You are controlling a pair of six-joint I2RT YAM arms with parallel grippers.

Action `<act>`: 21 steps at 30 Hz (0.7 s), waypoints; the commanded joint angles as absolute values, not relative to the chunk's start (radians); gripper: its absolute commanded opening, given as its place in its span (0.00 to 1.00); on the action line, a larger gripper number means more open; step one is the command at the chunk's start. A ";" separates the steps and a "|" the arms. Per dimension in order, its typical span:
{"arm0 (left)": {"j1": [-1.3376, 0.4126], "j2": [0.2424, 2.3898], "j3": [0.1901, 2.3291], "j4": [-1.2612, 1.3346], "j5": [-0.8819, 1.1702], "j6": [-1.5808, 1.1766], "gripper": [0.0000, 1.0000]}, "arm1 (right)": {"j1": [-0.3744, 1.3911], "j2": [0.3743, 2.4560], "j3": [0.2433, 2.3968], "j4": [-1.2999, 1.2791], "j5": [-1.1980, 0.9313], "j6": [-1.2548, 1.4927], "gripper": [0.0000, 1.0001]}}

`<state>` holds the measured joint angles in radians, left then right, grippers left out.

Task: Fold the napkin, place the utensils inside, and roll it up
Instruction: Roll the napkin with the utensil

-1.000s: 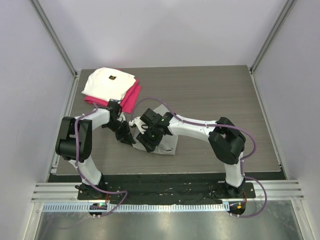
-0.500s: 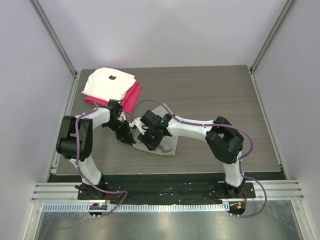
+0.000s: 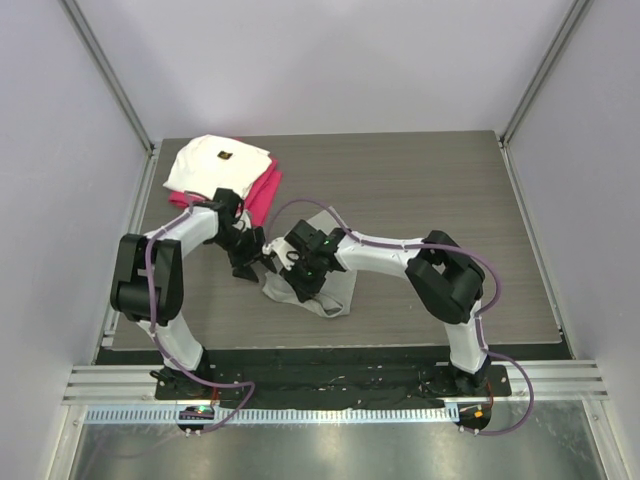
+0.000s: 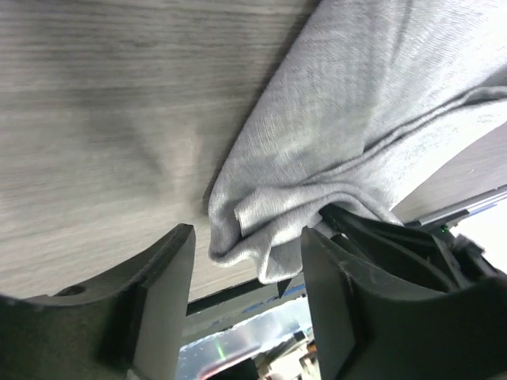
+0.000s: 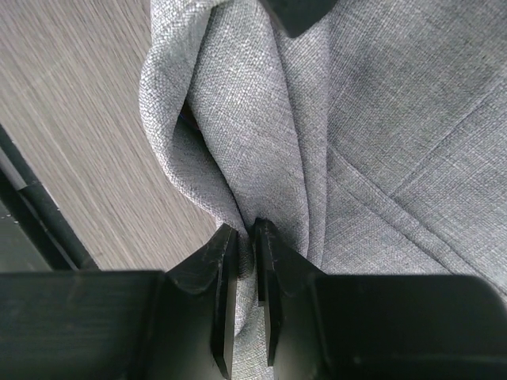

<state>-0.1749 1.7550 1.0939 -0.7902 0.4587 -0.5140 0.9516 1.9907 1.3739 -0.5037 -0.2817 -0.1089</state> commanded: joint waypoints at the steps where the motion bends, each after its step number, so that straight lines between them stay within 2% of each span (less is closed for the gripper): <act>1: -0.172 1.651 1.091 -0.789 0.430 -0.505 0.62 | 0.936 2.049 1.341 -0.534 -0.409 -0.094 0.21; 6: -0.169 1.571 0.991 -0.698 0.452 -0.512 0.64 | 0.899 2.088 1.356 -0.541 -0.498 -0.083 0.20; 10: -0.169 1.514 0.925 -0.597 0.531 -0.531 0.72 | 0.867 2.125 1.376 -0.566 -0.574 -0.080 0.20; 15: -0.169 1.540 0.887 -0.561 0.549 -0.529 0.72 | 0.838 2.154 1.396 -0.586 -0.640 -0.083 0.20; 21: -0.169 1.566 0.867 -0.531 0.515 -0.534 0.66 | 0.805 2.186 1.402 -0.594 -0.687 -0.081 0.19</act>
